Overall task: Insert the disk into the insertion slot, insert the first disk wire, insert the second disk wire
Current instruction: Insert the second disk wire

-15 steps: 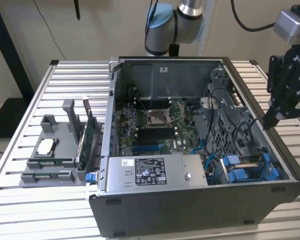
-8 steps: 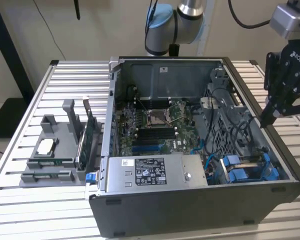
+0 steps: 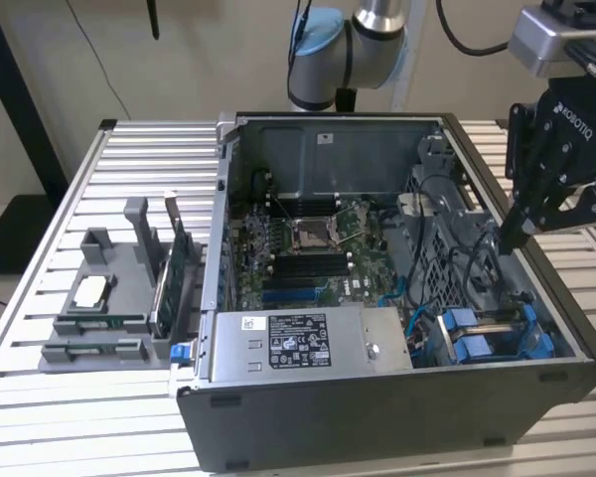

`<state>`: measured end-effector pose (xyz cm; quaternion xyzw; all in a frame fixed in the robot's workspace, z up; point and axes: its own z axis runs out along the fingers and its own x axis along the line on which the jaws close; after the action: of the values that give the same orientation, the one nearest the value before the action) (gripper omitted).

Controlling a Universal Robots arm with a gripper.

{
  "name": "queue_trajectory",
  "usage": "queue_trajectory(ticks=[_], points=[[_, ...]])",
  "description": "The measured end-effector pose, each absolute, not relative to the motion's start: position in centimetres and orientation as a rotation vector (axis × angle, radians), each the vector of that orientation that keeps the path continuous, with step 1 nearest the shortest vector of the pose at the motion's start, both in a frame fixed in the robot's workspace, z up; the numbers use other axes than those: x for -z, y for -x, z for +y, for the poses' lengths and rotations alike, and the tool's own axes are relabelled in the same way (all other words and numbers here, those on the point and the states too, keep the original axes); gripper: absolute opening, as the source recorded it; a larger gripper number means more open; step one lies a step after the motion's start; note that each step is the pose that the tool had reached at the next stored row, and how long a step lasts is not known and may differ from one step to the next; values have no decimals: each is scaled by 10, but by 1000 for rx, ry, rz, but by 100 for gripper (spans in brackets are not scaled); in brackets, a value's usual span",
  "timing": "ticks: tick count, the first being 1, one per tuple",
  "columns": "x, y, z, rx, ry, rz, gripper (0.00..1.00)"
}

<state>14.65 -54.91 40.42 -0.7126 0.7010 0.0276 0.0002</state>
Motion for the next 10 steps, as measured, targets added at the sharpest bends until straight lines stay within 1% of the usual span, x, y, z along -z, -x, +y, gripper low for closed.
queue_trajectory(ticks=[10], points=[[-404,-126,-550,-86,2238,2202,16]])
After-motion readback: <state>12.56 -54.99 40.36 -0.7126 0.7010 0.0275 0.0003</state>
